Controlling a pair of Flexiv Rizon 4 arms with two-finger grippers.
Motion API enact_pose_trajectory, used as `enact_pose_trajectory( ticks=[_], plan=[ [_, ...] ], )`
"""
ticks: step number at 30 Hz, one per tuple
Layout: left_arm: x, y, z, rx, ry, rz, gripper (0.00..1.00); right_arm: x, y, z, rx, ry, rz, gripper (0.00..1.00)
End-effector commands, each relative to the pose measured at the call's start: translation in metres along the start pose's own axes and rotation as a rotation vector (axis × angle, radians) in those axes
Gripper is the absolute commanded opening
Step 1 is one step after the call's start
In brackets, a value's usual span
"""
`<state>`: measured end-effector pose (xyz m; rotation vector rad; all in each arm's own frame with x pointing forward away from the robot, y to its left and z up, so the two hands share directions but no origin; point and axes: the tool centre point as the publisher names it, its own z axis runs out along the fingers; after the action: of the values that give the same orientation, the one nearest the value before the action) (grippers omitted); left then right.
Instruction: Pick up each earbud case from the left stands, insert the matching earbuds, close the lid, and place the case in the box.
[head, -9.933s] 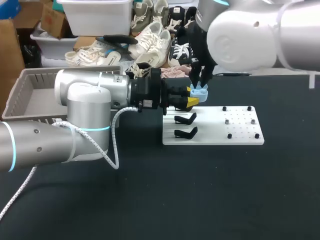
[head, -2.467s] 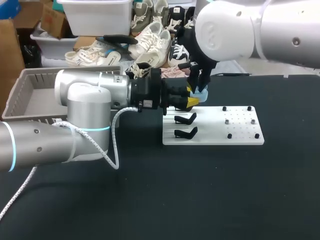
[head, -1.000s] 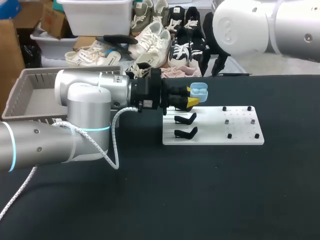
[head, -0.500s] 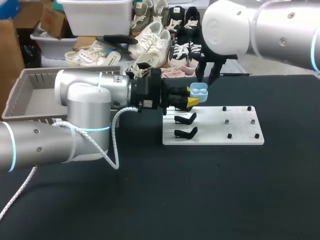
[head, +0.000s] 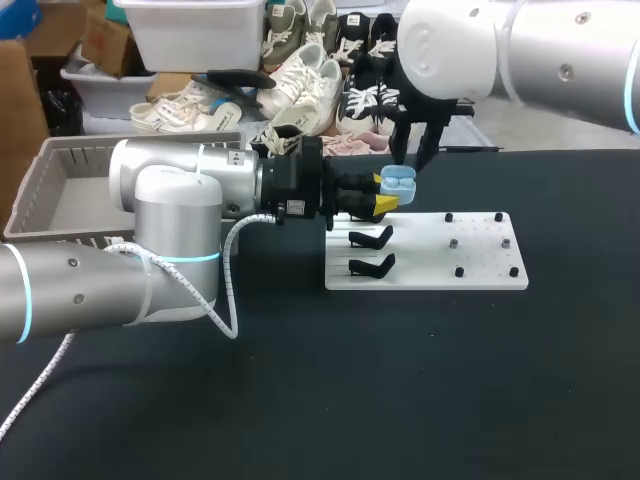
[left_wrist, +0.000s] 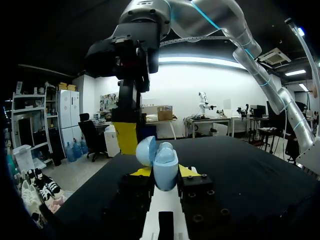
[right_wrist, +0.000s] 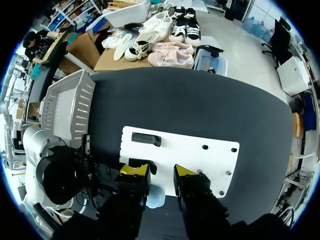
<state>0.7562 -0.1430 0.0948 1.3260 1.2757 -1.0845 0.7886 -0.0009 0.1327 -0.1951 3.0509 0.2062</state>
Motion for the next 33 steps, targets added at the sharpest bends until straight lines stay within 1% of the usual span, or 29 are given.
enact_pose_trajectory(
  ticks=[1,8,12,14,16,19,20,24,26,31,33],
  plan=[
    [0.0,0.0,0.0,-0.004,-0.001,0.001,0.0,0.019,-0.002,-0.005,-0.01,-0.062,0.003,0.29],
    [0.0,0.0,0.0,-0.004,-0.001,0.001,0.0,0.028,0.003,-0.015,-0.031,-0.086,0.002,0.28],
    [0.0,0.0,0.0,-0.004,-0.001,0.001,0.0,0.035,-0.001,-0.036,-0.065,-0.147,0.024,0.29],
    [0.0,0.0,0.0,-0.004,-0.001,0.001,0.0,0.043,-0.006,-0.053,-0.084,-0.194,0.038,0.3],
    [0.0,0.0,0.0,-0.004,-0.001,0.001,0.0,0.05,-0.01,-0.064,-0.097,-0.224,0.052,0.31],
    [0.0,0.0,0.0,-0.004,-0.001,0.001,0.0,0.062,-0.017,-0.072,-0.124,-0.246,0.071,0.31],
    [0.0,0.0,0.0,-0.004,-0.001,0.001,0.0,0.069,-0.019,-0.073,-0.126,-0.255,0.083,0.31],
    [0.0,0.0,0.0,-0.004,-0.001,0.001,0.0,0.087,-0.029,-0.066,-0.15,-0.243,0.132,0.32],
    [0.0,0.0,0.0,-0.004,-0.001,0.001,0.0,0.097,-0.035,-0.056,-0.161,-0.214,0.163,0.32],
    [-0.012,0.009,-0.035,-0.037,0.03,0.035,0.0,0.113,-0.045,-0.038,-0.155,-0.16,0.214,0.3],
    [-0.021,0.012,-0.057,-0.073,0.048,0.048,0.0,0.119,-0.05,-0.033,-0.154,-0.147,0.238,0.31]
  ],
)
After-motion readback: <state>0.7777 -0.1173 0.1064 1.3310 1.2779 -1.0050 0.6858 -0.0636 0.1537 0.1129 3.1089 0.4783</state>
